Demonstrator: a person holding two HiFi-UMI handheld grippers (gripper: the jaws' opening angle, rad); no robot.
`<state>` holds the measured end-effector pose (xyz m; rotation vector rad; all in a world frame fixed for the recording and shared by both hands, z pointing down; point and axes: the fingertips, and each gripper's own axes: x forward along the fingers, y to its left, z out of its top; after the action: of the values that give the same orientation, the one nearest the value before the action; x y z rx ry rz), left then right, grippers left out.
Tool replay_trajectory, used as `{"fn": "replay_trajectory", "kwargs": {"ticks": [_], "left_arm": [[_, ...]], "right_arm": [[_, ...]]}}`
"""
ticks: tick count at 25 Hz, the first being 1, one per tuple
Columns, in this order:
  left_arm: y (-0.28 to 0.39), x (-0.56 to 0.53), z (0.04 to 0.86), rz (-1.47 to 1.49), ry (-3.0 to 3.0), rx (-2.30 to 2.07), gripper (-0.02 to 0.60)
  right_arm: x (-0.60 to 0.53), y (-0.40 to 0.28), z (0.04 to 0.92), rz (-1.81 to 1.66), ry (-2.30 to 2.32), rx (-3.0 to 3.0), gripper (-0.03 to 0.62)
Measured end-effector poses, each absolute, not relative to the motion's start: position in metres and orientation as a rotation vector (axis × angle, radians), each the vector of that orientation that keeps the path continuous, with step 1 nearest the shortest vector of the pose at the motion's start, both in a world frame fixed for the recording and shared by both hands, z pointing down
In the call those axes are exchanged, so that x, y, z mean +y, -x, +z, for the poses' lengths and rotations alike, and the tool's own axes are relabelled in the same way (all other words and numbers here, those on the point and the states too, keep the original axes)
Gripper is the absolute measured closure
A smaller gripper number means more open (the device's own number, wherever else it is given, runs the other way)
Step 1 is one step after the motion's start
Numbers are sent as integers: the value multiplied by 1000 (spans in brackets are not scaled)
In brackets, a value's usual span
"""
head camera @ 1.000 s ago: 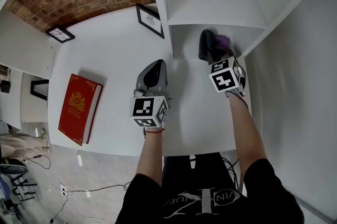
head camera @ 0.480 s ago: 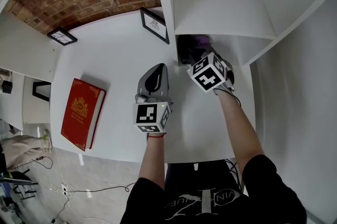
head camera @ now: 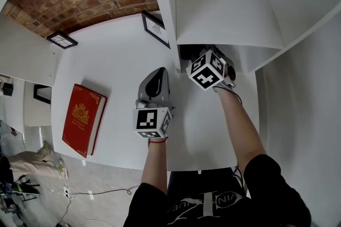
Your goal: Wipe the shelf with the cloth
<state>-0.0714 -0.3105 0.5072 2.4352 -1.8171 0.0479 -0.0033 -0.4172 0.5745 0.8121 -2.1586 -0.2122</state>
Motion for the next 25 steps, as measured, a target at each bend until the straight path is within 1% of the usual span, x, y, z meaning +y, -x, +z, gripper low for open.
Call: {"fn": "replay_trajectory", "kwargs": {"ticks": [3, 7, 17, 21, 25], "left_arm": [[69, -312, 508, 55, -2439, -1810, 571], [65, -311, 510, 61, -2439, -1790, 571], [35, -300, 498, 92, -2501, -1669, 571], [29, -294, 492, 99, -2508, -1624, 571], [28, -289, 485, 98, -2514, -1594, 571]], "right_arm": [[-430, -13, 574, -192, -897, -2124, 546], [-439, -53, 574, -129, -1073, -2050, 548], [-424, -127, 572, -2, -1325, -1927, 550], [-406, -144, 574, 50, -1358, -1890, 553], [-385, -145, 573, 122, -1335, -1967, 554]]}}
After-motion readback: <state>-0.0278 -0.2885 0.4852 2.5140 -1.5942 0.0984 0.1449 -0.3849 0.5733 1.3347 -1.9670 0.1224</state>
